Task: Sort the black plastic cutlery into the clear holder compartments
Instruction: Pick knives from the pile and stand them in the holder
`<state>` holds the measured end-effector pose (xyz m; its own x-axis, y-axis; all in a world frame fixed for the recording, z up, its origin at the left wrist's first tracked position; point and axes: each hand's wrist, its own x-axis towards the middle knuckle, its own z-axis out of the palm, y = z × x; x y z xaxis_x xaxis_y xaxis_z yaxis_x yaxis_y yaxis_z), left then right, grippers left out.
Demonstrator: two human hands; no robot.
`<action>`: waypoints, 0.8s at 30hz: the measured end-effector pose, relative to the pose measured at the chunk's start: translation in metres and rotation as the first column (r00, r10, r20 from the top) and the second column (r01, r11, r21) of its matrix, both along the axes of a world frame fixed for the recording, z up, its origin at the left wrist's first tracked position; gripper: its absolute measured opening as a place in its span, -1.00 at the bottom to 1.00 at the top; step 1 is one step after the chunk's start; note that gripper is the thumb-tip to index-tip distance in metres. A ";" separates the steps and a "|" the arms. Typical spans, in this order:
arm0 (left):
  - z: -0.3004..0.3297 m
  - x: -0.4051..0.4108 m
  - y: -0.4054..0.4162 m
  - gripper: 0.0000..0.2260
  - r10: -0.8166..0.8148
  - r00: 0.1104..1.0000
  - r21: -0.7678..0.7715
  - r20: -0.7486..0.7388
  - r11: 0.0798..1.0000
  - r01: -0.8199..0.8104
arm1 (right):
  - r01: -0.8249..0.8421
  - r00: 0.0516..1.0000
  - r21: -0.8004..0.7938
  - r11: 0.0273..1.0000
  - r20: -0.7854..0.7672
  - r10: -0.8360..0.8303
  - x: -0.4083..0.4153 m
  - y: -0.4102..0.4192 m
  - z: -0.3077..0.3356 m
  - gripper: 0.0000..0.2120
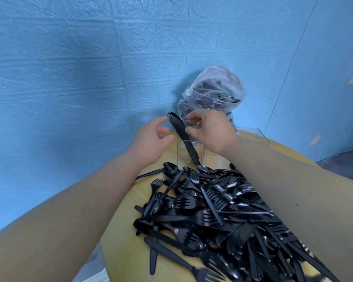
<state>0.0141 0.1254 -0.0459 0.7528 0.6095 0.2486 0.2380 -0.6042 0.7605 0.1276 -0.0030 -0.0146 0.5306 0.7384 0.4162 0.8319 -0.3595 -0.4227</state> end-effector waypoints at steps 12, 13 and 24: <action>-0.026 -0.104 -0.105 -0.55 -0.058 0.991 0.215 -0.123 0.973 0.084 | -0.052 0.997 -0.046 0.998 -0.060 0.049 -0.089 -0.118 -0.021 -0.75; -0.031 -0.114 -0.112 -0.56 -0.056 0.993 0.228 -0.103 0.971 0.078 | -0.047 0.997 -0.047 0.998 -0.057 0.044 -0.095 -0.129 -0.024 -0.74; -0.094 -0.182 -0.138 -0.66 -0.027 0.984 0.570 -0.177 0.812 0.124 | 0.017 0.966 0.066 0.998 0.255 -0.033 -0.164 -0.197 -0.094 -0.91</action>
<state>-0.1674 -0.0131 -0.1402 0.8483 0.3304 0.4138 0.2568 -0.9401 0.2243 -0.0362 -0.2001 -0.1085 0.4181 0.6941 0.5860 0.9065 -0.3609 -0.2192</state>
